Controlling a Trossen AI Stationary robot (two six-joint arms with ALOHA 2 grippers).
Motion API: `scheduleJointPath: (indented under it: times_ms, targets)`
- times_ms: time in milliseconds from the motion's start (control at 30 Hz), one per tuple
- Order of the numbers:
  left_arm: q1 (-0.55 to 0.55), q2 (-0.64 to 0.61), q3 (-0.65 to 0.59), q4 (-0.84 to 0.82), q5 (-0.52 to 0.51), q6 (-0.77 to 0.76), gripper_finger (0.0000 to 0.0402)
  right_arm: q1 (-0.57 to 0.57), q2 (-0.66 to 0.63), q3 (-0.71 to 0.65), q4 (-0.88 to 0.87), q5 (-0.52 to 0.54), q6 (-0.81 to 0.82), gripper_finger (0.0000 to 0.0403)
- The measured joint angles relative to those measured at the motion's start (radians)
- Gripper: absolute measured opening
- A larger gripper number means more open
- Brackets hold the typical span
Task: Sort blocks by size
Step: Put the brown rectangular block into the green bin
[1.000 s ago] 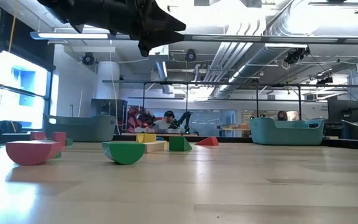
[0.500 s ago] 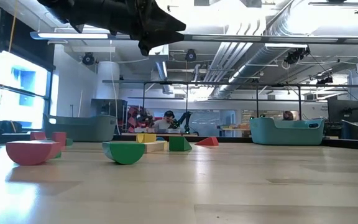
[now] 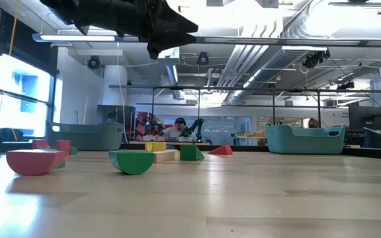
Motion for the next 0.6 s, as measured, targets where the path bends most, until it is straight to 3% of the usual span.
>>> scheduleJointPath:
  times_ms: [200,300,433,600]
  targets:
    - [0.0,0.0,0.0,-0.012,-0.036,-0.026,0.015,-0.178,0.0,-0.172,0.273,0.022,-0.414,0.0153]
    - [0.0,0.0,0.0,-0.017,-0.052,-0.035,0.015,-0.289,0.0,-0.305,0.572,0.001,-0.656,0.0153]
    - [0.0,0.0,0.0,-0.048,-0.055,-0.065,0.015,-0.454,0.001,-0.467,1.047,-0.103,-1.046,0.0153]
    - [-0.002,0.0,0.001,-0.146,-0.056,-0.135,0.015,-0.666,0.001,-0.57,1.482,-0.138,-1.387,0.0154]
